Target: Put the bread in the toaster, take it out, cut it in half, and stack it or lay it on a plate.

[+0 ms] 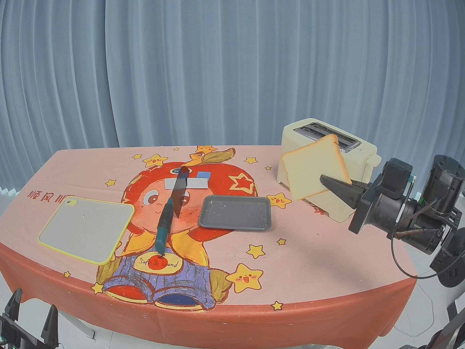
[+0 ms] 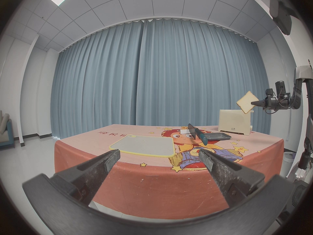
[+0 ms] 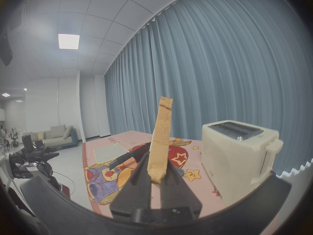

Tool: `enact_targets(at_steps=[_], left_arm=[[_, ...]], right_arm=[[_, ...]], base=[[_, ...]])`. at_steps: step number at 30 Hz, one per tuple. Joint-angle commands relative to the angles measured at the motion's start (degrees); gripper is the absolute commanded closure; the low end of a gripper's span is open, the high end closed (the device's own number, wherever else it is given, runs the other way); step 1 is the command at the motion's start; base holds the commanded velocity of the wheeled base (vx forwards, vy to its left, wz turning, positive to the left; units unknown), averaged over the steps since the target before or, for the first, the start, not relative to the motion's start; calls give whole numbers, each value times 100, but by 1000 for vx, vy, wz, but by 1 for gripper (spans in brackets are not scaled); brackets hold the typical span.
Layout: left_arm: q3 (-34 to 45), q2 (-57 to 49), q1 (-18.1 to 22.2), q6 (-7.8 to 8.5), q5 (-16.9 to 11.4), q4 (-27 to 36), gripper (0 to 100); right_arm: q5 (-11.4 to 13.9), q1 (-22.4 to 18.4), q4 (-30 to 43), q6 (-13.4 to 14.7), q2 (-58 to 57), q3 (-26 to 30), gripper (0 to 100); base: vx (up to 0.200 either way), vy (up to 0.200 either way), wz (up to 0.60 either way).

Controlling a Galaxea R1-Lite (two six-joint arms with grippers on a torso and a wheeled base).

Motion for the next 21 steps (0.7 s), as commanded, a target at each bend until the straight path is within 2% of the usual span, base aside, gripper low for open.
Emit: enact_targets(at_steps=[1, 7, 9, 13, 18, 21], left_arm=[[101, -31, 2, -1, 2, -4, 0], [101, -31, 2, -1, 2, -4, 0], [101, -31, 2, -1, 2, -4, 0], [101, -31, 2, -1, 2, -4, 0], [101, -31, 2, -1, 2, -4, 0], [101, -31, 2, -1, 2, -4, 0]], right_arm=[[14, -207, 20, -104, 58, -225, 100], [181, -514, 160, -245, 58, -533, 100], [208, -708, 521, -386, 5, -752, 100], [216, -769, 574, -465, -30, -884, 100], [375, -928, 591, -702, -30, -1051, 100], [419, -1024, 609, -728, -21, -1218, 100]], base=[[0, 0, 0], [0, 0, 0], [0, 0, 0], [0, 0, 0], [0, 0, 0], [0, 0, 0]])
